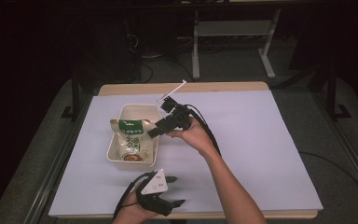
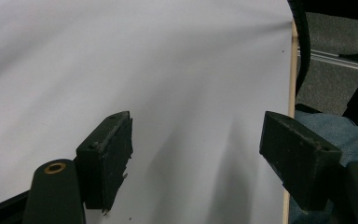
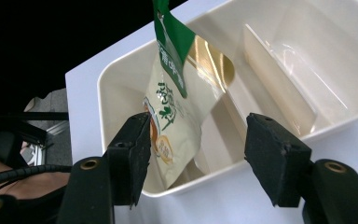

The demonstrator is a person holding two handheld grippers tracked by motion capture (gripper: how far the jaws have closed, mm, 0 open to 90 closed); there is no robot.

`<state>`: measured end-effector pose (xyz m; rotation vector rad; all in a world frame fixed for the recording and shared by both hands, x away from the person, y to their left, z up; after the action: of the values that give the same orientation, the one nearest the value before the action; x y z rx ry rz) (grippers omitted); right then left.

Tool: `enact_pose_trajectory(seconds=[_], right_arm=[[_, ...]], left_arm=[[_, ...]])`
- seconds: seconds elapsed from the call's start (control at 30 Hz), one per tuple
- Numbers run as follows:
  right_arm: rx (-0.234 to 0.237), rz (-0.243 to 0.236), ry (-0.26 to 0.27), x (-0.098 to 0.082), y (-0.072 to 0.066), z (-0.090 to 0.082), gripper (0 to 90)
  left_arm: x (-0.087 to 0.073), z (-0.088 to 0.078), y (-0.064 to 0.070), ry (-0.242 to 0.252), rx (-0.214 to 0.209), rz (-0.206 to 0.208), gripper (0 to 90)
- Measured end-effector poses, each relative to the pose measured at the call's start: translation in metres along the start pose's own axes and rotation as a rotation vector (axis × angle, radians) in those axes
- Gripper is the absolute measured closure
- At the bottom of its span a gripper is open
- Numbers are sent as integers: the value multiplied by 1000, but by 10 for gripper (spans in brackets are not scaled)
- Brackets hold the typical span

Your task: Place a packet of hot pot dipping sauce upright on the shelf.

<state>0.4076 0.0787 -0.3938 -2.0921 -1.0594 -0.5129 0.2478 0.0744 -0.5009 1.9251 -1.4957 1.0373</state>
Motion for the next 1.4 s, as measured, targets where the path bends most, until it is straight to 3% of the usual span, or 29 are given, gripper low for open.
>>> enact_pose_trajectory(seconds=[0.67, 1.4], right_arm=[[-5, 35, 41, -27, 16, -30, 361], [-28, 37, 78, -63, 25, -67, 345]], left_arm=[[-3, -1, -5, -2, 11, -19, 250], [-4, -1, -6, -8, 6, -30, 250]])
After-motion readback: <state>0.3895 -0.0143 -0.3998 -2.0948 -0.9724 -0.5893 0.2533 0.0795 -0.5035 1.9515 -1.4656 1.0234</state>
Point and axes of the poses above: each handheld gripper's, and its own axes: z roughly forward along the jaws, x roughly out of its top, y roughly to its right, the point moved 9 cm from there along z, roughly forward along the jaws, and after that the axes turned 5 degrees about z, right-handed, at the moved point
